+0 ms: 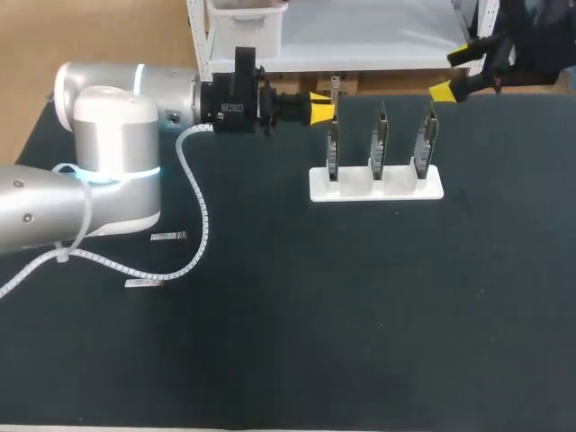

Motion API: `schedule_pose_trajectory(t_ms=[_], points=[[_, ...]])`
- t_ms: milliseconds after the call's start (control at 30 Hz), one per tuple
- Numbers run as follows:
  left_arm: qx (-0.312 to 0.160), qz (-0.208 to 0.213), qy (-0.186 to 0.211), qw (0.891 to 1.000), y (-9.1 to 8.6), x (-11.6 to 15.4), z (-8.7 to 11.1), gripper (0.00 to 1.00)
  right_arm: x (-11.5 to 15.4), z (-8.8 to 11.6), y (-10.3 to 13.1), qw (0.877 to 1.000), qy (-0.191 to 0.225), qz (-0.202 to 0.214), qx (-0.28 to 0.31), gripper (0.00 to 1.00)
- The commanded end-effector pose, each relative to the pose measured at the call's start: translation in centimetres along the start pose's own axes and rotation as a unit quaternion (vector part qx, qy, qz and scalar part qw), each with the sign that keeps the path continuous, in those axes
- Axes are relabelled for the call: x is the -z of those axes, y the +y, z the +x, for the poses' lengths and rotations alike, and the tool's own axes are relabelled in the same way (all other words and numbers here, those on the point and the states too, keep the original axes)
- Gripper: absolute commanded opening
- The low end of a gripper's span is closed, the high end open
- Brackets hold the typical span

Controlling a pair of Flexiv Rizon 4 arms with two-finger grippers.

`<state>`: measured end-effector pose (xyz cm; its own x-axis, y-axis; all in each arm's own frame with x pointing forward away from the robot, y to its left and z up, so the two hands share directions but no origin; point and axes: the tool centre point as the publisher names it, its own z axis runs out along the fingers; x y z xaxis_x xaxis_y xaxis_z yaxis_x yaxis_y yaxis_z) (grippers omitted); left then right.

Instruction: Pick up the optical module with the left hand, and insert it into the network port with the right hand.

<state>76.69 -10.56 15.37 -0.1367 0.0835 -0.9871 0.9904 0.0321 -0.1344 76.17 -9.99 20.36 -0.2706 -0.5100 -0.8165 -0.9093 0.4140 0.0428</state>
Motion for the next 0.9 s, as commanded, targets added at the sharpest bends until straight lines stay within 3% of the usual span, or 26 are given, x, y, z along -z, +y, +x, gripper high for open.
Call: schedule_pose_trajectory(t_ms=[33, 300, 667, 900], points=[[-0.001, -0.003, -0.002, 1.000, -0.2, 0.0, 0.1, 0.00, -1.6, -0.7, -0.7, 0.980, -0.010, -0.201, 0.009, 1.00], [-0.001, -0.003, -0.002, 1.000, -0.2, 0.0, 0.1, 0.00, -3.7, -1.8, -0.1, 0.977, -0.007, -0.210, 0.030, 1.00], [-0.001, -0.003, -0.002, 1.000, -0.2, 0.0, 0.1, 0.00, -5.4, -2.7, 0.5, 0.980, -0.006, -0.189, 0.060, 1.00], [-0.001, -0.003, -0.002, 1.000, -0.2, 0.0, 0.1, 0.00, -6.2, -2.8, 1.2, 0.986, -0.014, -0.153, 0.065, 1.00]])
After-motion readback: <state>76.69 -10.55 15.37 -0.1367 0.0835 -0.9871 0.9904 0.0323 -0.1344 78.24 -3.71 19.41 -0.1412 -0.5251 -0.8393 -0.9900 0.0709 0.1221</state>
